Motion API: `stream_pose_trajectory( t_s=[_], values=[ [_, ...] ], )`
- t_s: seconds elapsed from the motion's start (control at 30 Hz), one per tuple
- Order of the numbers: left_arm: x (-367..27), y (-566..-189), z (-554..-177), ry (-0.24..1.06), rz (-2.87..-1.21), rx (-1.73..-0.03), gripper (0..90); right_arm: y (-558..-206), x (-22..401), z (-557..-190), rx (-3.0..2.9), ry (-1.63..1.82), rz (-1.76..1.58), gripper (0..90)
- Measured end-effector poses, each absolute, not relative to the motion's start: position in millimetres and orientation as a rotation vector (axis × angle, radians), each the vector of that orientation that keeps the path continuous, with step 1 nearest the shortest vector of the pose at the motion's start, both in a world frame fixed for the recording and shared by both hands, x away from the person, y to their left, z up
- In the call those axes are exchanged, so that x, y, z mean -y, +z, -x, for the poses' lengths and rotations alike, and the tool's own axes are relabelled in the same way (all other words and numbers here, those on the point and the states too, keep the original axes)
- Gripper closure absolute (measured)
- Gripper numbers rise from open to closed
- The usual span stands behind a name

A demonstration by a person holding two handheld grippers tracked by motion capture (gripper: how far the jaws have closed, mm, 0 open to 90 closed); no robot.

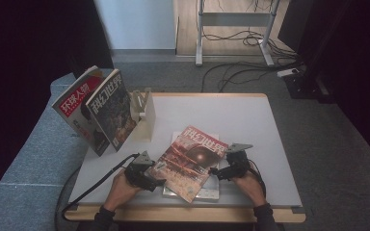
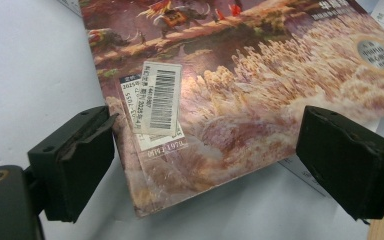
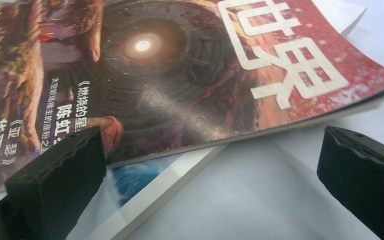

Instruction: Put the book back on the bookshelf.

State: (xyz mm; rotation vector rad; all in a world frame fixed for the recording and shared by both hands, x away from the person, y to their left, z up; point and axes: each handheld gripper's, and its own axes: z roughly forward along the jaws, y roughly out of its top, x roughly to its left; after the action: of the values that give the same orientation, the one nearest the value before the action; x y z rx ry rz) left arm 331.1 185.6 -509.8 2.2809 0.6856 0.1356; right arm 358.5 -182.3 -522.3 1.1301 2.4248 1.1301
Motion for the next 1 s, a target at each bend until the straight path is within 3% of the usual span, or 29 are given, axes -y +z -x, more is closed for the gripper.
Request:
stream_pose_trajectory(
  t_s=[0.77,1.0],
  values=[
    [-184.3,-509.1,-330.5,0.067,-2.26,-0.704,7.3,-514.5,183.3,-393.7,-2.386,1.033,-1.155,0.0],
    [-186.9,-508.7,-325.1,0.202,-2.365,-0.698,10.8,-515.2,183.8,-390.1,-2.384,1.018,-1.145,0.6]
  ],
)
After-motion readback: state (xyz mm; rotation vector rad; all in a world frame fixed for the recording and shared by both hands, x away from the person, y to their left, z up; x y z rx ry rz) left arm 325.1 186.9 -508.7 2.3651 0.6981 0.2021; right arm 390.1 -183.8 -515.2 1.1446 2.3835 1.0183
